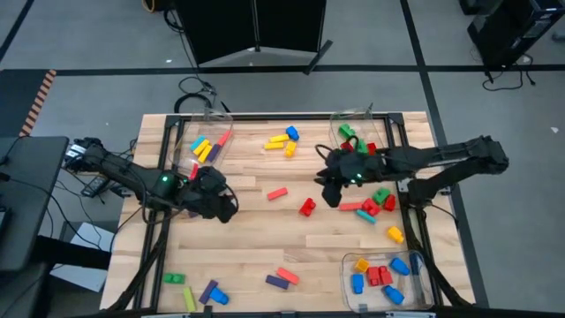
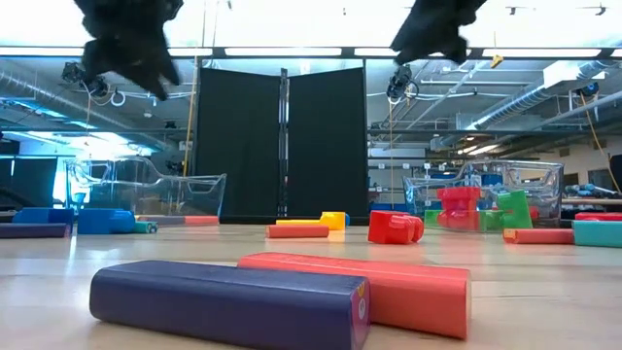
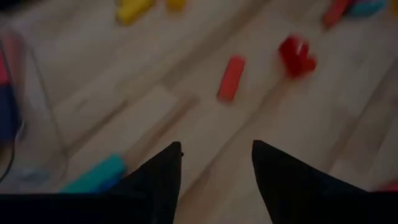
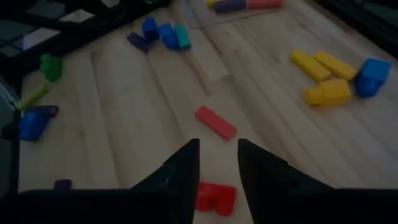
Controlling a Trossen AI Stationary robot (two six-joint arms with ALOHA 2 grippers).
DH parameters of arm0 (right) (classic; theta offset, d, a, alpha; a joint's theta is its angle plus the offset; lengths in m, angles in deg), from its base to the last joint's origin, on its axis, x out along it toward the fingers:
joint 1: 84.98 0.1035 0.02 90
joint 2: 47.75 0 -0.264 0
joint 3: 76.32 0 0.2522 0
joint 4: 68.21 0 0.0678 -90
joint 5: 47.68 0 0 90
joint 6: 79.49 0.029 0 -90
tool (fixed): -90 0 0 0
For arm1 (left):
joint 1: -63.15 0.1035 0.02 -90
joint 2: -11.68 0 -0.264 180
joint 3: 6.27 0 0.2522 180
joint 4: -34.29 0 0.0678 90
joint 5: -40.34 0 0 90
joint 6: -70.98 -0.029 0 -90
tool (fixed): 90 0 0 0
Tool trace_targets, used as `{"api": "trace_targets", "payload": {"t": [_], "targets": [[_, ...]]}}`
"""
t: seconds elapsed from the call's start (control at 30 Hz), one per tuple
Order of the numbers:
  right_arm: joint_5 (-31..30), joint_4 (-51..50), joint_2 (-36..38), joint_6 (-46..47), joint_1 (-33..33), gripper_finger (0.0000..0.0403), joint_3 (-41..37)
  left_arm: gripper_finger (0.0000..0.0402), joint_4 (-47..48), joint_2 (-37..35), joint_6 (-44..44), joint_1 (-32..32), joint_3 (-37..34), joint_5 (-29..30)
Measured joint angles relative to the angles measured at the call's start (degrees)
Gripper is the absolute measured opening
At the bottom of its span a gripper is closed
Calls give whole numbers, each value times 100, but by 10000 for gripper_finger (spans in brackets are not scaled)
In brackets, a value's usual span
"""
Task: Sort blocks by size
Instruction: Put the purple block into the top left transparent bin
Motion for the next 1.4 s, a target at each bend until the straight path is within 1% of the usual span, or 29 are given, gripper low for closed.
{"api": "trace_targets", "payload": {"t": [0.13, 0.2, 0.33, 0.43, 0.57, 0.7, 0.8, 0.9, 0.97, 1.03, 1.2, 1.3, 1.4], "targets": [[422, 211, -308, -305, -268, 119, 2, 193, 965, 2, 271, -4, 5, -649], [578, 216, -495, -366, -348, 119, 0, 193, 1406, 2, 641, -4, 5, -975], [820, 307, -865, -364, -465, 119, 0, 193, 2133, 4, 1671, -7, 3, -1173], [1016, 533, -1099, -307, -507, 119, 0, 193, 2366, 4, 1769, -7, -63, -1272], [1278, 945, -1287, -291, -538, 120, 0, 193, 2212, 7, 1731, -7, -402, -1433], [1321, 1248, -1333, -267, -578, 118, 0, 193, 1836, 9, 1630, 9, -987, -1987], [1323, 1414, -1317, -270, -655, 117, 0, 193, 1347, 9, 1624, 9, -1470, -2430], [1332, 1498, -1285, -254, -754, 117, 0, 193, 765, 11, 1630, 11, -1917, -2735], [1358, 1500, -1250, -251, -807, 117, 1, 193, 541, 10, 1630, 12, -2132, -2771], [1431, 1555, -1230, -250, -844, 117, 0, 193, 535, 12, 1667, 15, -2279, -2758], [1463, 1595, -1208, -251, -888, 117, 1, 193, 265, 11, 1496, 90, -2499, -2701], [1470, 1619, -1208, -201, -899, 117, 0, 193, -174, 37, 1298, 127, -2728, -2792], [1470, 1621, -1208, -141, -900, 117, 0, 193, -552, 12, 1296, 131, -2960, -2911]]}}
